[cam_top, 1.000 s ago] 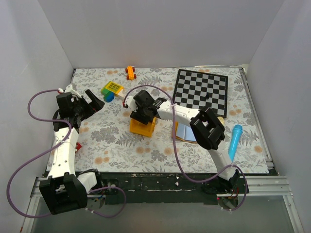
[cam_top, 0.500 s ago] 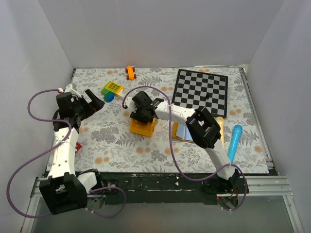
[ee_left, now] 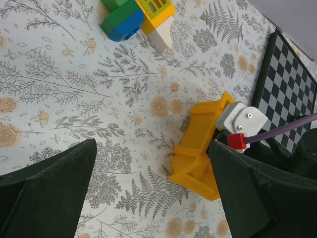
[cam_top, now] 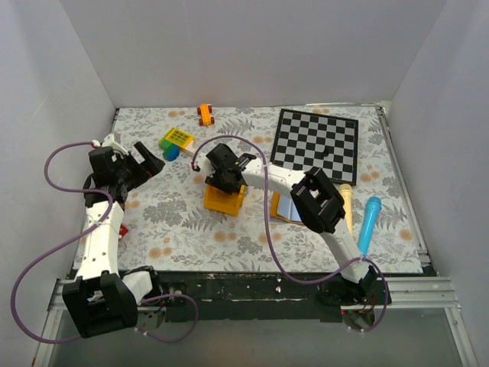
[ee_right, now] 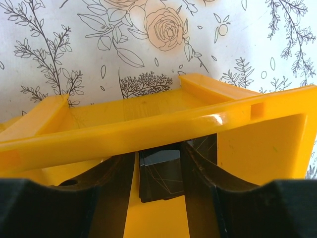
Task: Put the credit cards into the card holder
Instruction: Pick up the credit card from the storage box.
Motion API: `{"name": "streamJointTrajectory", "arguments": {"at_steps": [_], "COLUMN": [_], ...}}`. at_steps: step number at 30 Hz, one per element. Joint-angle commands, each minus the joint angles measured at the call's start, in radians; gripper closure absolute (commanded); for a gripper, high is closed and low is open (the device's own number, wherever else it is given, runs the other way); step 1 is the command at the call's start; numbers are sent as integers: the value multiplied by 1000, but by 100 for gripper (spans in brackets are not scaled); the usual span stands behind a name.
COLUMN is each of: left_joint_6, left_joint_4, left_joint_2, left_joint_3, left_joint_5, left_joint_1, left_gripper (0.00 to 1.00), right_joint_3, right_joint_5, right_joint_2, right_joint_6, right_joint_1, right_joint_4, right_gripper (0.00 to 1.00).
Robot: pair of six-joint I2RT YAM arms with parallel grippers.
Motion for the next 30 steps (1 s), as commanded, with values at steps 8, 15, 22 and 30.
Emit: {"name": "streamJointTrajectory", "arguments": {"at_steps": [8,15,22,30], "left_joint_6": [4,3,3,3], "left_joint_4": [14,15,15,15], "left_joint_2": [-17,-17,-19,-19], "left_joint_3": [-7,-7,-9,-10], "left_joint_5": [21,22,24,24], "left_joint_1": [9,11,9,9], "left_gripper": [2,2,2,2], "right_joint_3": [-44,-46,-40,-21], "right_joint_5": [-3,-11,9,50], "right_joint_2": [-35,-79,-115,-125], "right_joint_6": [40,51,50,37], "right_joint_1": [0,0,0,0], "right_joint_4": [-26,-29,-37,-42], "right_gripper": [80,87,89,89]}}
